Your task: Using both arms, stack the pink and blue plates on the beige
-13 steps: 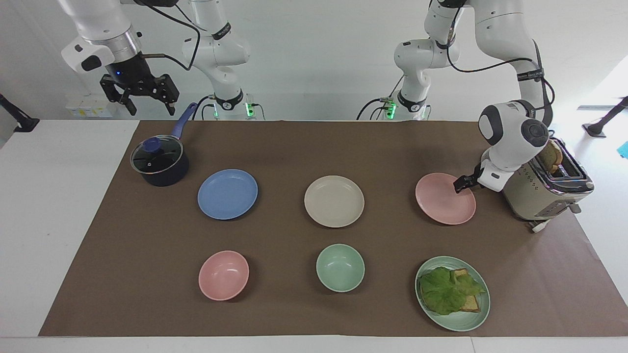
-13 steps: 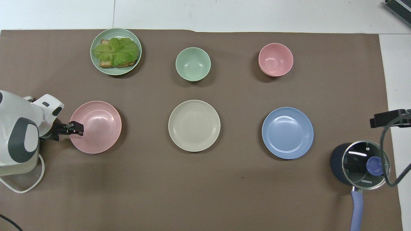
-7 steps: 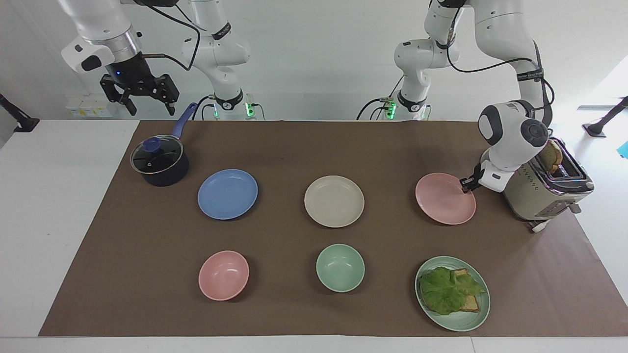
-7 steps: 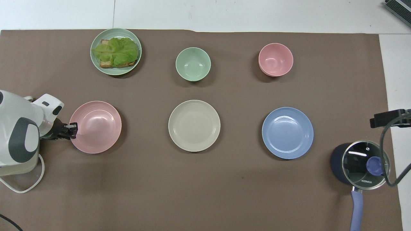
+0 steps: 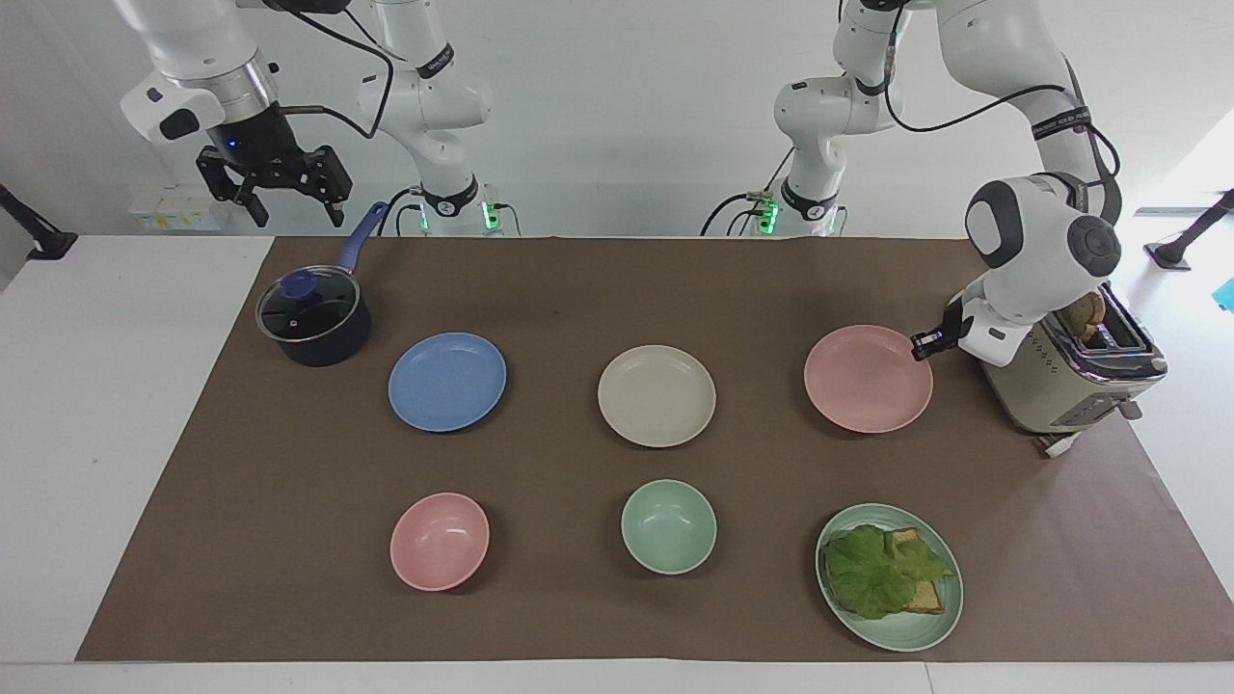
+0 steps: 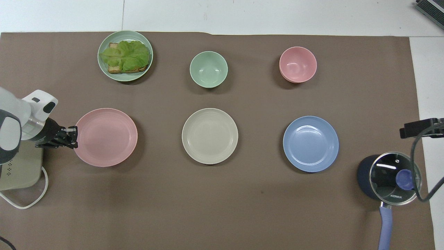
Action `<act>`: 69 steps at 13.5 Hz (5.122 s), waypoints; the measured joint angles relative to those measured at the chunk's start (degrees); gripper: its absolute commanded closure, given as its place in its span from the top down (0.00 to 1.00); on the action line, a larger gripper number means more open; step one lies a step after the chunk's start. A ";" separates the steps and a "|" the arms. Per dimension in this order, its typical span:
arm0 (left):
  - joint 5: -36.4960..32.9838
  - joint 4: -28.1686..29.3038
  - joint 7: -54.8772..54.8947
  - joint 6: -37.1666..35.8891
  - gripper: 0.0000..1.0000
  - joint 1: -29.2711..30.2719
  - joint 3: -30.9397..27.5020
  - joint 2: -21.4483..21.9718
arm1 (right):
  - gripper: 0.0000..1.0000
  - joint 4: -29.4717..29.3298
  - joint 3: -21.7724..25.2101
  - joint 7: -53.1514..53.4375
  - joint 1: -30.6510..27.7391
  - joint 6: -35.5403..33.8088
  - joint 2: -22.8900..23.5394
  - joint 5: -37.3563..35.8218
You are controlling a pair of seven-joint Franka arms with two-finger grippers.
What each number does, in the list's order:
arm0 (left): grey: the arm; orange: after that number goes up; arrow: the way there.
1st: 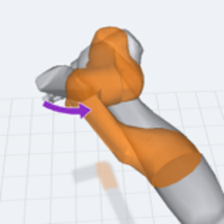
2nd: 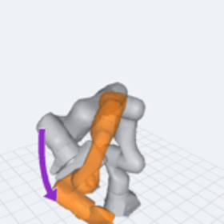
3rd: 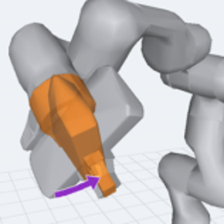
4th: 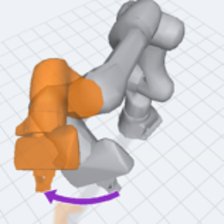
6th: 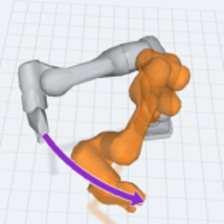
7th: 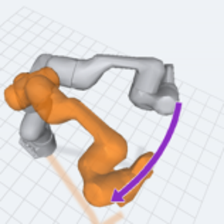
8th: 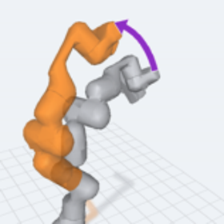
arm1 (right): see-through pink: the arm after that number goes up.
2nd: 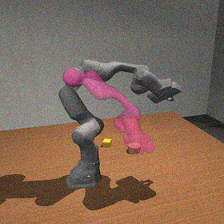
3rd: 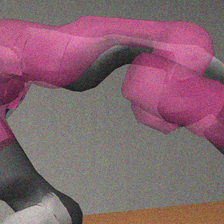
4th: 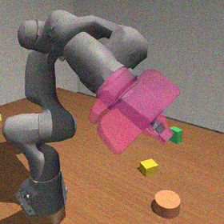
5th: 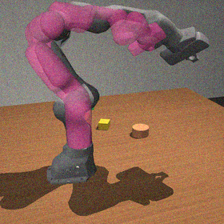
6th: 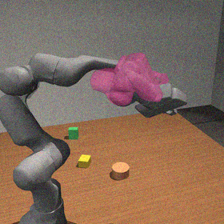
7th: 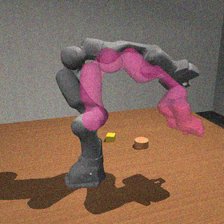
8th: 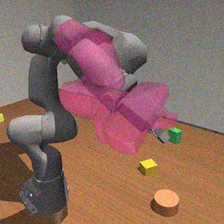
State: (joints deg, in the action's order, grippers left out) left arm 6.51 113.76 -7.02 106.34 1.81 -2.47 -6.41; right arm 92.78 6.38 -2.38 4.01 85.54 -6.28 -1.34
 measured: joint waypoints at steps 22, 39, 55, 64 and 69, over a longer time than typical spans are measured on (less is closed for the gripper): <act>16.52 6.28 -18.46 23.73 0.00 -30.80 2.20 -3.32 | 1.00 0.00 0.00 0.00 0.00 0.00 0.00 0.00; 16.57 5.46 -18.70 25.19 1.00 -30.58 0.65 -3.92 | 1.00 0.00 0.00 0.00 0.00 0.00 0.00 0.00; -2.59 -25.13 0.11 -14.77 1.00 -8.21 -0.56 1.16 | 1.00 0.00 0.00 0.00 0.00 0.00 0.00 0.00; -3.64 -24.04 5.32 -19.58 1.00 -5.53 -0.44 6.25 | 1.00 0.00 0.00 0.00 0.00 0.00 0.00 0.00; -5.12 -23.96 6.74 -19.55 1.00 -5.53 -0.28 6.26 | 1.00 0.00 0.00 0.00 0.00 0.00 0.00 0.00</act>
State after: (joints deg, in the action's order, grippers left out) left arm 1.39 89.80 -0.28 86.79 -3.72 -2.75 -0.15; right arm 92.78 6.38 -2.38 4.01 85.54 -6.28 -1.34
